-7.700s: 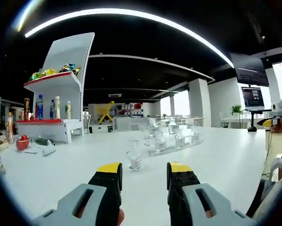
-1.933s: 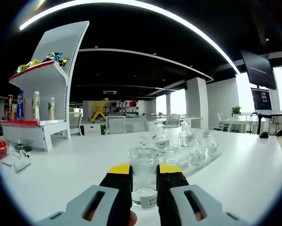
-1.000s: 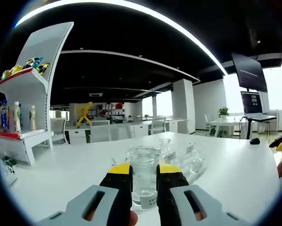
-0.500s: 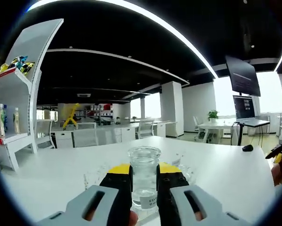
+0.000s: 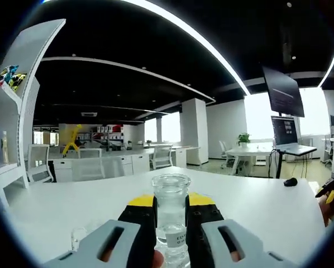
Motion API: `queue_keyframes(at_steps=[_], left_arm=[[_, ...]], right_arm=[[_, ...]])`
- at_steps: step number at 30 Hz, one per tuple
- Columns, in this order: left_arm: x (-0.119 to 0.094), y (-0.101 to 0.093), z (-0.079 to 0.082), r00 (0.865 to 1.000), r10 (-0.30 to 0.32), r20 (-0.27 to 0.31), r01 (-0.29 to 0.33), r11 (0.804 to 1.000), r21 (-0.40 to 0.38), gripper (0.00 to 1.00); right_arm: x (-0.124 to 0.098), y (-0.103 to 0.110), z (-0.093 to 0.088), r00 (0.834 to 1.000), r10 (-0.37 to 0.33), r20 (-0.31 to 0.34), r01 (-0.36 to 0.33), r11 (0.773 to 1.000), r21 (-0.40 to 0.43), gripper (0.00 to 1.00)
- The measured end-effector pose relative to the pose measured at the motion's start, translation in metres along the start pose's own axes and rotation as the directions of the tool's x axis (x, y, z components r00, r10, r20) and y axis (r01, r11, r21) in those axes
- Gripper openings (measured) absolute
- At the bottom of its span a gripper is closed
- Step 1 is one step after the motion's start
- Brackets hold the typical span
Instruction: Identify the label on the chemical reagent bottle, grasp the chemical reagent bottle, and place it in the designated position on the reagent rack
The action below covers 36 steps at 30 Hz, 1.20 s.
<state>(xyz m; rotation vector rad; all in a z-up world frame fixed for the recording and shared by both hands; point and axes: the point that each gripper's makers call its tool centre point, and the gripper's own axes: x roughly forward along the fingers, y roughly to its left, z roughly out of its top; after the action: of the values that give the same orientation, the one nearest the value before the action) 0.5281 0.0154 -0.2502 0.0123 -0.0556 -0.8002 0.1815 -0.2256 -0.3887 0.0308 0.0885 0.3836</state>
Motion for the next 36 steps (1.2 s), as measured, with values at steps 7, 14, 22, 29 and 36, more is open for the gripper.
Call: queue_keyframes(at_steps=[7, 14, 22, 29, 36], left_arm=[[0.026, -0.006, 0.001, 1.0, -0.023, -0.017, 0.023, 1.0, 0.004, 0.18], [0.054, -0.015, 0.005, 0.999, -0.034, -0.017, 0.034, 0.999, 0.01, 0.18], [0.087, -0.025, 0.006, 0.999, -0.049, -0.014, 0.049, 0.999, 0.008, 0.18], [0.104, -0.037, 0.001, 0.998, -0.067, -0.012, 0.067, 0.998, 0.002, 0.18], [0.113, -0.036, -0.004, 0.998, -0.068, -0.013, 0.068, 0.998, -0.001, 0.18]], right_arm=[[-0.002, -0.006, -0.002, 1.0, -0.011, -0.004, 0.011, 1.0, 0.005, 0.37], [-0.007, -0.013, -0.001, 1.0, -0.027, -0.002, 0.027, 1.0, 0.008, 0.37], [-0.014, -0.024, 0.001, 0.999, -0.05, 0.0, 0.05, 0.999, 0.009, 0.37], [-0.016, -0.03, -0.001, 0.998, -0.063, -0.004, 0.063, 0.998, 0.014, 0.37], [-0.015, -0.028, -0.001, 0.998, -0.06, -0.016, 0.06, 0.998, 0.009, 0.37]])
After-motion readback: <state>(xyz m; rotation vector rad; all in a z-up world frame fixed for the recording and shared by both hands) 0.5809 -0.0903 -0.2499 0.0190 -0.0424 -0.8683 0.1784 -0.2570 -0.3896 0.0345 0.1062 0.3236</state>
